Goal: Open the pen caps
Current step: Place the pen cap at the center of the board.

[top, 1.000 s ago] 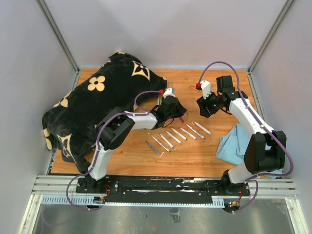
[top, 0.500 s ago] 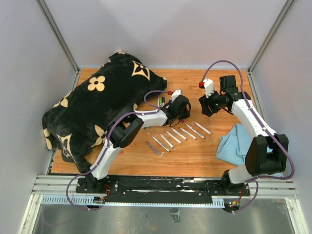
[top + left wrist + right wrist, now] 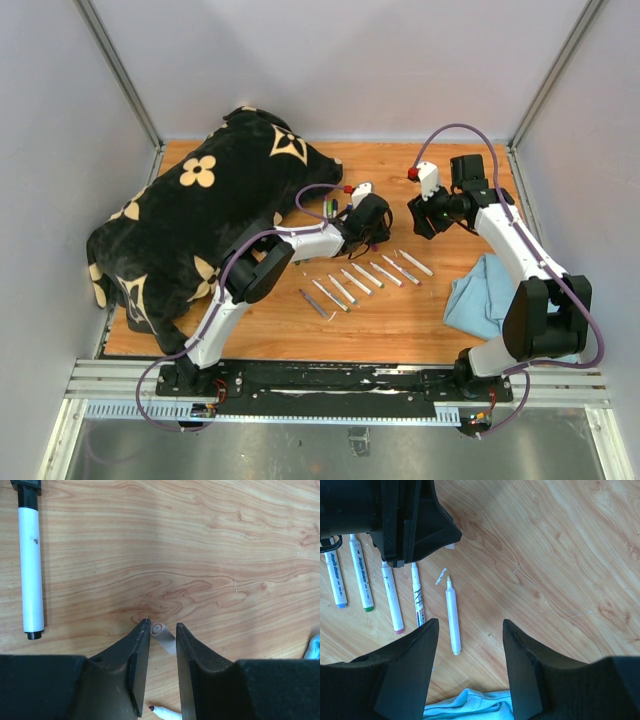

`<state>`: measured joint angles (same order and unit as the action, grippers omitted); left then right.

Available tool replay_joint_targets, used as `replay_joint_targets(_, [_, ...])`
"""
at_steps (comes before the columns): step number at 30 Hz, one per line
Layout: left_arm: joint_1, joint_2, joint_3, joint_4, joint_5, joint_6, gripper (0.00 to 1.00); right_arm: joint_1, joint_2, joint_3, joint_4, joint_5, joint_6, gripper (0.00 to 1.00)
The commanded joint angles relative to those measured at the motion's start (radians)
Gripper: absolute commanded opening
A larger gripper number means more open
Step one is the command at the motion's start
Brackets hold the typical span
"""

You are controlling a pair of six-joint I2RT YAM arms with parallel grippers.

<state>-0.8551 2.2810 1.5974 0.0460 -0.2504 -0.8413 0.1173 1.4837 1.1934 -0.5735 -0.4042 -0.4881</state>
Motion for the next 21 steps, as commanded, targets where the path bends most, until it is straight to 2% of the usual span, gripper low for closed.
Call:
replay_joint_targets(1, [-0.010,-0.025,0.021,-0.019,-0.024,0.029,0.32,-0.019,-0.022,-0.014,0.002,-0.021,0.016,0.55])
replay_joint_targets(12, [-0.010,-0.170,-0.058,0.015,-0.053,0.086,0.36,-0.021,-0.027,-0.015,0.003,-0.028,0.017,0.55])
replay_joint_targets(21, [-0.010,-0.341,-0.248,0.111,-0.123,0.199,0.36,-0.025,-0.034,-0.016,0.002,-0.046,0.015,0.55])
